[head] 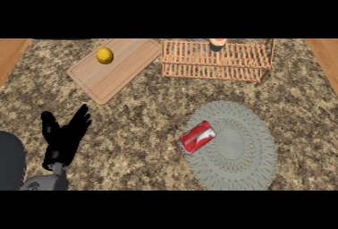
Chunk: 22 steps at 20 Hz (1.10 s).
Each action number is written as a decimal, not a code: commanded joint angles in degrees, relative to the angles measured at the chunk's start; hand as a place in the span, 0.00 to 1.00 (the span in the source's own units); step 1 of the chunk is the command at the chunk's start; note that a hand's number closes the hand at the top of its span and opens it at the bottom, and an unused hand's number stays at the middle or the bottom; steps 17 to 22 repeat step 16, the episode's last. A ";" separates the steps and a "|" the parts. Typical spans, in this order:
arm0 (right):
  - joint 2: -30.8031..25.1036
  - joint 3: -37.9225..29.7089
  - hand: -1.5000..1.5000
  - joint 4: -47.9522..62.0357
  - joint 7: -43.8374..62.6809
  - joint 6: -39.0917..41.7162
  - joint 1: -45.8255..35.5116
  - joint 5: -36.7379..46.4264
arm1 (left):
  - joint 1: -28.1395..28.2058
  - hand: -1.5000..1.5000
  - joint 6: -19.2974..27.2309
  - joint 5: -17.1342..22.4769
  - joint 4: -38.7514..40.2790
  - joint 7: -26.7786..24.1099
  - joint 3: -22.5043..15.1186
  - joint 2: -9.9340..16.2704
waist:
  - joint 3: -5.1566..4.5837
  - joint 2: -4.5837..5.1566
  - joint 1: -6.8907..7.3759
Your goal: Pick the cupcake from the placemat and place it in the tiered shelf
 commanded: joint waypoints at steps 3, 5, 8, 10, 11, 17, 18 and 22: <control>-4.56 -1.55 0.00 -1.95 1.88 -7.07 3.17 0.71 | 0.71 0.50 -1.93 0.87 1.51 -1.52 1.06 1.10 | -0.10 -0.02 -0.34; -8.13 -4.42 0.00 -3.77 1.96 -4.77 5.24 -2.33 | 1.36 0.50 -1.79 0.85 0.11 -0.26 1.11 1.55 | -0.05 -0.21 -0.77; -11.69 -5.88 0.00 -5.71 2.67 -1.27 7.40 -4.80 | 0.19 0.50 -0.72 0.38 1.02 0.98 0.72 0.65 | -0.05 -0.24 -1.05; -13.45 -7.79 0.00 -7.29 2.53 1.81 9.68 -7.94 | 1.23 0.50 -1.27 0.95 0.67 0.68 1.35 1.09 | -0.04 -0.28 -1.01; -13.50 -6.50 0.00 -11.75 4.26 5.06 12.22 -8.27 | 0.50 0.50 0.08 0.90 0.93 0.24 1.99 0.53 | -0.05 -0.63 -1.92; -19.19 -9.43 0.00 -14.80 2.86 13.56 17.79 -14.27 | 3.13 0.50 -0.41 0.54 -2.00 0.86 0.38 -0.30 | -0.04 -0.37 -1.15; -19.19 -9.43 0.00 -14.80 2.86 13.56 17.79 -14.27 | 3.13 0.50 -0.41 0.54 -2.00 0.86 0.38 -0.30 | -0.04 -0.37 -1.15; -19.19 -9.43 0.00 -14.80 2.86 13.56 17.79 -14.27 | 3.13 0.50 -0.41 0.54 -2.00 0.86 0.38 -0.30 | -0.04 -0.37 -1.15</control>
